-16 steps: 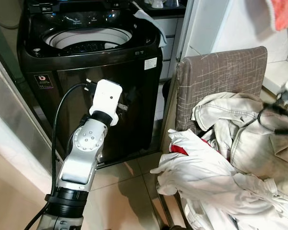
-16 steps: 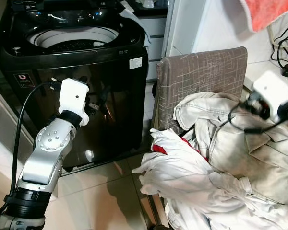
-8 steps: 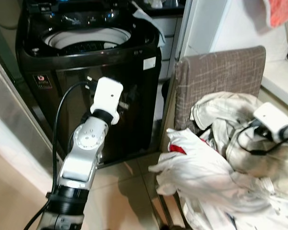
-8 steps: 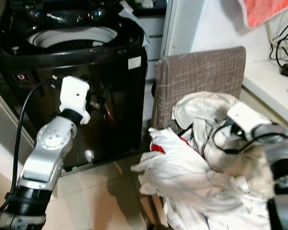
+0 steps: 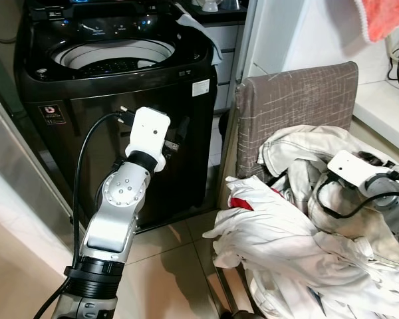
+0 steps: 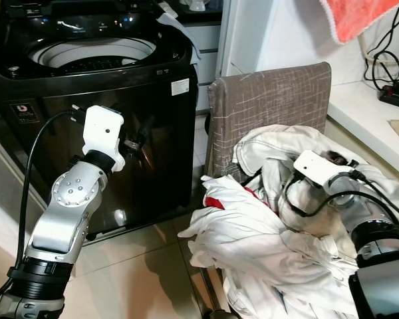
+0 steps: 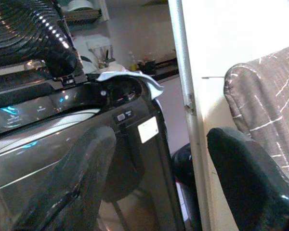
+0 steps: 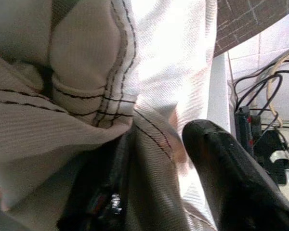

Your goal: Clothes washing

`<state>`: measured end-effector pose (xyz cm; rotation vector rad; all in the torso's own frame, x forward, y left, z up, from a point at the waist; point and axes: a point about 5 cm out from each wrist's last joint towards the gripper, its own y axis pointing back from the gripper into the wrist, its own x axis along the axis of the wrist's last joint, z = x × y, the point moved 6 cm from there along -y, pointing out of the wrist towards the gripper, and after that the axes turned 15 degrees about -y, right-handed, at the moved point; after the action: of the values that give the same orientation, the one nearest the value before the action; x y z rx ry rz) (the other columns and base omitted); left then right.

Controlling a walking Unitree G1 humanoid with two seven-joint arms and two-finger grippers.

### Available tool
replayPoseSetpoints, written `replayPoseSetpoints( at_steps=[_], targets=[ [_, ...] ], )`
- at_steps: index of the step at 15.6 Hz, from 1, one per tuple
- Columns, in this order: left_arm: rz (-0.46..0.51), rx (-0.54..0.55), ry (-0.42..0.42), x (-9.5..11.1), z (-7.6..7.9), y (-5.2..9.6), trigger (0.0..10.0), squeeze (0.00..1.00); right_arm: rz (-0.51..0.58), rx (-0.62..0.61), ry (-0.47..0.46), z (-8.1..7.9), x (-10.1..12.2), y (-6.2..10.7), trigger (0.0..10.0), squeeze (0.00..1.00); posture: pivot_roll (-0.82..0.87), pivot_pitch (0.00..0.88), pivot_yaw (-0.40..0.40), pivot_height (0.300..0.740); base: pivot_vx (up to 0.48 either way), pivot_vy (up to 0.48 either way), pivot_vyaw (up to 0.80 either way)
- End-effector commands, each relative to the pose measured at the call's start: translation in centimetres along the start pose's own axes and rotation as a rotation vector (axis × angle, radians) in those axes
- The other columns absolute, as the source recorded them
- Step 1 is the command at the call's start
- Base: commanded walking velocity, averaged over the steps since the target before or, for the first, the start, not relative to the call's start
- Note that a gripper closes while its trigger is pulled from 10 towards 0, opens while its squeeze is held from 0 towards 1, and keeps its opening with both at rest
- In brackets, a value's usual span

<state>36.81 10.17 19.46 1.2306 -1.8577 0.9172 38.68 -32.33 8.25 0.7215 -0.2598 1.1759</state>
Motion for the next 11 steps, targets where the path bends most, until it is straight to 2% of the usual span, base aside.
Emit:
replayPoseSetpoints(
  at_steps=[1,3,4,5,7,8,9,10,11],
  targets=[
    [-0.007,-0.014,0.008,-0.1,0.2,-0.2,10.0,0.0,0.008,0.032,-0.195,-0.6,0.7,-0.3,0.0,0.0,-0.06,0.0,-0.024,0.74,0.0,0.0,0.0],
    [-0.008,-0.019,0.005,-0.2,0.2,-0.2,10.0,0.0,0.014,0.062,-0.26,-1.4,0.9,-0.3,0.0,0.0,-0.06,0.0,-0.023,0.74,0.0,0.0,0.0],
    [-0.007,-0.019,0.001,-0.2,0.0,-0.3,10.0,0.0,0.02,0.098,-0.349,-2.3,1.3,-0.4,0.0,0.0,-0.06,0.0,-0.023,0.74,0.0,0.0,0.0],
    [-0.006,-0.019,-0.001,-0.2,0.0,-0.3,10.0,0.0,0.023,0.111,-0.385,-2.6,1.5,-0.4,0.0,0.0,-0.06,0.0,-0.023,0.74,0.0,0.0,0.0],
    [-0.005,-0.024,-0.004,-0.2,0.1,-0.4,10.0,0.0,0.035,0.15,-0.532,-3.5,2.2,-0.6,0.0,0.0,-0.06,0.0,-0.021,0.74,0.0,0.0,0.0],
    [-0.004,-0.026,-0.003,-0.1,0.2,-0.4,10.0,0.0,0.056,0.163,-0.621,-3.4,3.0,-0.6,0.0,0.0,-0.06,0.0,-0.021,0.74,0.0,0.0,0.0],
    [-0.003,-0.028,-0.004,-0.1,0.2,-0.4,10.0,0.0,0.072,0.164,-0.657,-3.2,3.5,-0.7,0.0,0.0,-0.06,0.0,-0.021,0.74,0.0,0.0,0.0],
    [-0.002,-0.03,-0.003,-0.1,0.3,-0.5,10.0,0.0,0.184,0.162,-0.737,-1.5,6.7,-0.8,0.0,0.0,-0.06,0.0,-0.014,0.74,0.0,0.0,0.0],
    [-0.002,-0.03,-0.004,-0.1,0.3,-0.5,10.0,0.0,0.237,0.157,-0.752,-0.6,8.2,-0.7,0.0,0.0,-0.06,0.0,-0.014,0.74,0.0,0.0,0.0]
  ],
)
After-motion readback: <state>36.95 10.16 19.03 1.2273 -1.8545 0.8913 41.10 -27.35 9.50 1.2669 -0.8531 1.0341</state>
